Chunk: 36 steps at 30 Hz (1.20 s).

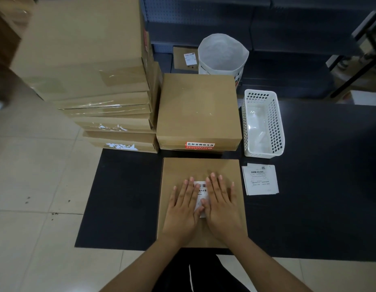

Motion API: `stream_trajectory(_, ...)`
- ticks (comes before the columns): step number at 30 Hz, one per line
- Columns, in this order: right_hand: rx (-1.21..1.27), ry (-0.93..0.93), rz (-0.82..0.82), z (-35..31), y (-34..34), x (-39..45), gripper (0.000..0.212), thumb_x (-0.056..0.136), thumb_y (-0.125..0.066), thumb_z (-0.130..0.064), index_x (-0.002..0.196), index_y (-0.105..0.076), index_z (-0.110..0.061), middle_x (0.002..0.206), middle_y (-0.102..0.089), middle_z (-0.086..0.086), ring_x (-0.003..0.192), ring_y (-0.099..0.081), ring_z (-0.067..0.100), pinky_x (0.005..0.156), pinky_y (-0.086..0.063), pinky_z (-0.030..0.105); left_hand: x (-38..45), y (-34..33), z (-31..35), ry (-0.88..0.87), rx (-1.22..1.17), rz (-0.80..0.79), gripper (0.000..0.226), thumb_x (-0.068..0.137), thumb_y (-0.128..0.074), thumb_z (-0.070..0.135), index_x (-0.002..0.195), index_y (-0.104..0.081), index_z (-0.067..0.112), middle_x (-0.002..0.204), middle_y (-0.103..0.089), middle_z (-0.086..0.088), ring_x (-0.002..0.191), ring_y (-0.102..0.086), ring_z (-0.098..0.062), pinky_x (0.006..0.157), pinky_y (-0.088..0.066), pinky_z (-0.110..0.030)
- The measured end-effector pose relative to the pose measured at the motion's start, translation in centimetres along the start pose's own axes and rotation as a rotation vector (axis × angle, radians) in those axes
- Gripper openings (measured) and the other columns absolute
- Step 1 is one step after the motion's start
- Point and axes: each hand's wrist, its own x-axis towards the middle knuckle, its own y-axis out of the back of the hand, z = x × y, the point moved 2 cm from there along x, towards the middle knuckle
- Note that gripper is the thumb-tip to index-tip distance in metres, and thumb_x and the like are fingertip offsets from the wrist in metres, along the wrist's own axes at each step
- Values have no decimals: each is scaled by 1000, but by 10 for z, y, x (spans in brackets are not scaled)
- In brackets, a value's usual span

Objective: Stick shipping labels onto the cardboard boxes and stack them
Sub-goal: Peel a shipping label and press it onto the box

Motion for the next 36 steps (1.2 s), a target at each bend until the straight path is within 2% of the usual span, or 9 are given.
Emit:
stream_trajectory(5, 66, -133, 62, 5, 3, -9, 68, 101, -5, -53, 153, -12, -11, 162, -6, 8, 148, 4, 20, 116, 2, 41, 4, 15, -3, 10, -171, 55, 59, 101, -3, 46, 153, -3, 19, 161, 11, 7, 147, 6, -12, 118, 7, -31)
stream_trajectory(7, 51, -57, 74, -1, 10, -10, 62, 102, -6, -47, 153, -17, -12, 161, -12, 7, 148, -1, 22, 115, -2, 44, 2, 20, 1, -19, -143, 71, 57, 102, -4, 44, 154, -3, 20, 162, 8, 4, 147, 9, -14, 117, 7, -34)
stream_trajectory(11, 118, 131, 39, -14, 6, -11, 59, 102, -17, -38, 155, 1, -19, 162, 8, -1, 149, 10, 20, 117, 3, 47, -4, 20, 13, -82, -148, 27, 69, 92, 13, 57, 151, 11, 23, 158, 22, 8, 143, 25, -9, 117, 13, -34)
stream_trajectory(14, 64, 147, 37, -13, 0, -12, 66, 98, -28, -35, 155, -1, -16, 162, -9, 7, 149, -9, 26, 113, -12, 49, -3, 14, 11, -91, -148, -27, 77, 86, 15, 64, 150, 17, 21, 156, 26, 7, 141, 29, -5, 118, 13, -32)
stream_trajectory(17, 19, 125, 25, -9, 0, -10, 58, 102, -12, -38, 153, -21, -11, 159, -23, 9, 146, -19, 27, 111, -16, 50, -1, 8, 4, -100, -115, -20, 73, 93, 7, 60, 152, 9, 18, 159, 19, 4, 144, 22, -7, 118, 9, -32)
stream_trajectory(21, -6, 11, 28, 9, -2, -7, 60, 103, -4, -39, 150, -30, -13, 157, -27, 3, 146, -16, 23, 114, -13, 48, 2, 7, -10, -78, -72, 21, 60, 104, -6, 45, 152, -19, 11, 159, -17, -5, 147, -9, -14, 117, -8, -33)
stream_trajectory(31, 46, -61, 96, 28, -2, -10, 57, 103, -5, -40, 152, -24, -20, 160, -19, -6, 149, -5, 19, 118, -4, 43, -4, 22, -50, 80, -54, 180, 54, 104, -5, 43, 148, -28, 21, 156, -23, 2, 147, 5, -12, 118, 3, -28)
stream_trajectory(34, 52, -67, 119, 27, 0, -11, 56, 103, -8, -38, 152, -23, -18, 160, -20, -4, 149, -5, 20, 118, -3, 43, -8, 27, -53, 204, -198, 253, 65, 100, 0, 51, 146, -29, 15, 155, -24, 1, 145, 10, -4, 117, 11, -22)
stream_trajectory(36, 95, -63, 142, 19, 5, -11, 54, 102, -16, -36, 152, -23, -15, 160, -19, 0, 149, -4, 22, 118, -3, 44, -11, 31, -43, 176, -222, 233, 64, 101, -3, 50, 147, -26, 13, 157, -18, -1, 146, 8, -6, 118, 9, -24)
